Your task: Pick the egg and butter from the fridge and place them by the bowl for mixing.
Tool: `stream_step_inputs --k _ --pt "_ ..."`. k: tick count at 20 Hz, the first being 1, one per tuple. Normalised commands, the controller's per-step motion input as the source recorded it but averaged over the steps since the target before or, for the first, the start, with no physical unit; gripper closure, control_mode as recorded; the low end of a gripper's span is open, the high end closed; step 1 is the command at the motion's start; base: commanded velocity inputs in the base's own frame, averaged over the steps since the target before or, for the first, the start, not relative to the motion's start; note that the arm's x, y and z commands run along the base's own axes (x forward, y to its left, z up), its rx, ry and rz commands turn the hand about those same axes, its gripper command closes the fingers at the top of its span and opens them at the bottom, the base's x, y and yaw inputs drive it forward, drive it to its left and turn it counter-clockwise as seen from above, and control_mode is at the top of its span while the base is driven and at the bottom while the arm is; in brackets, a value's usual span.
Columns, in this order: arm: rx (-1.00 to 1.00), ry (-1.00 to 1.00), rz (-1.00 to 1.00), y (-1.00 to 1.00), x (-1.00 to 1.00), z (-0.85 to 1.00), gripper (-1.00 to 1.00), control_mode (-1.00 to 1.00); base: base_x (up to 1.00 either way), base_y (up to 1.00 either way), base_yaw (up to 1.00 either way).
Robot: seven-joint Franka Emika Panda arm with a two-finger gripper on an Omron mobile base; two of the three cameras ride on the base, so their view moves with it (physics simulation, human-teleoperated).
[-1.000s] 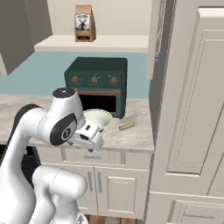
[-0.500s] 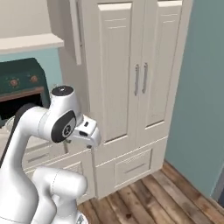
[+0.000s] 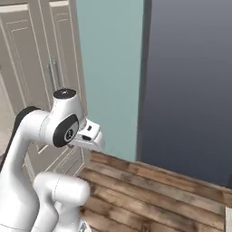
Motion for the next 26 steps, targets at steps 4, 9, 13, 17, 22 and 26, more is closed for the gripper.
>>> stream_step_inputs --k 4,9,13,17,22,26 --pt "0.00 0.00 0.00 0.00 0.00 0.00 -1.00 1.00 0.00 0.04 -0.99" --pt "0.00 0.00 0.00 0.00 0.00 0.00 -1.00 1.00 0.18 0.08 -0.83" --pt "0.00 0.00 0.00 0.00 0.00 0.00 -1.00 1.00 0.36 0.23 -0.70" --pt "0.00 0.00 0.00 0.00 0.00 0.00 -1.00 1.00 0.59 0.41 -0.46" --pt "0.00 0.00 0.00 0.00 0.00 0.00 -1.00 1.00 0.63 0.51 -0.29" --pt "0.00 0.00 0.00 0.00 0.00 0.00 -1.00 1.00 0.65 0.48 -0.31"
